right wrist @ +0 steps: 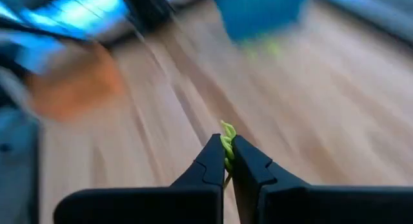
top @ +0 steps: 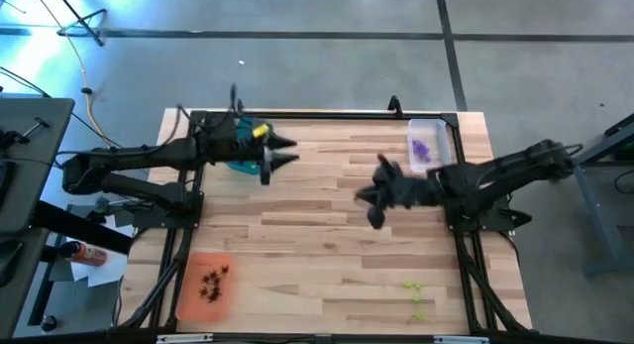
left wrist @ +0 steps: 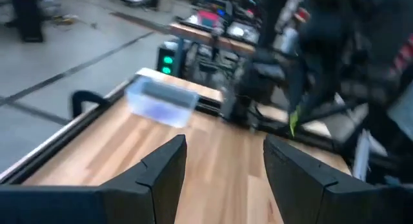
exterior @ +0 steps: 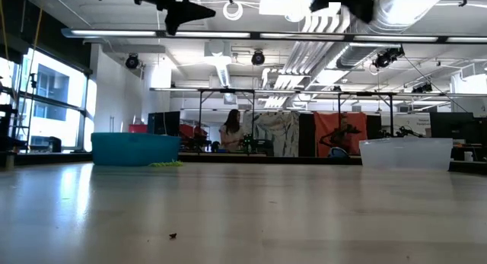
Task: Sort Halloween decoration
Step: Put the green spider toy into the blue bin
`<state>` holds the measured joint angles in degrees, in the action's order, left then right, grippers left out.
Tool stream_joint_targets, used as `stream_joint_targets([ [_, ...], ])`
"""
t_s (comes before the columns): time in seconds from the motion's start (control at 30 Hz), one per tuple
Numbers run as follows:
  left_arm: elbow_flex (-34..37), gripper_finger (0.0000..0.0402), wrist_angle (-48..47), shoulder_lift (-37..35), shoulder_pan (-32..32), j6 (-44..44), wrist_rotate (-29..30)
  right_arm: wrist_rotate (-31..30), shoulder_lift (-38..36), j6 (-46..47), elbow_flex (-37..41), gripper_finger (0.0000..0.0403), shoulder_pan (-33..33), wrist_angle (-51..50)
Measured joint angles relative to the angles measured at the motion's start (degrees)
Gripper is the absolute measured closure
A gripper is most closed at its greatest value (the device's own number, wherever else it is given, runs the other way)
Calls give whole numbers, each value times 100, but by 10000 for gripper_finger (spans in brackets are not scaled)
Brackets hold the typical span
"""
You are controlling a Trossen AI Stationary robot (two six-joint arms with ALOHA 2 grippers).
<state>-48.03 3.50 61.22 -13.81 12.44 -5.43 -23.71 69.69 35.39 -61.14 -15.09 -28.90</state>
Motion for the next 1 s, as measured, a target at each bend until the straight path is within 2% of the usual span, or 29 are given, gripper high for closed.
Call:
stream_joint_targets([
  [0.1, 0, 211, 344, 310, 356, -330, 0, 842, 60, -1347, 4, 401, 537, 1428],
  [0.17, 1, 211, 689, 521, 562, -404, 1, 1336, 161, -1883, 4, 402, 825, 2053],
  [0.37, 0, 211, 1479, 967, 926, -369, 67, 2457, 610, -2138, -45, 402, 1415, 2210],
  [0.57, 4, 211, 1366, 1169, 1005, -498, 189, 2590, 977, -2663, -265, 402, 1455, 2252],
  [0.73, 4, 214, 1382, 1200, 1043, -664, 450, 2586, 1064, -2694, -297, 402, 1568, 2222],
  [0.87, 4, 237, 1345, 1201, 1050, -958, 464, 2532, 1064, -2750, -297, 402, 1710, 2228],
  [1.0, 4, 277, 1356, 1199, 1061, -1143, 468, 2549, 1064, -2680, -297, 402, 1812, 2229],
])
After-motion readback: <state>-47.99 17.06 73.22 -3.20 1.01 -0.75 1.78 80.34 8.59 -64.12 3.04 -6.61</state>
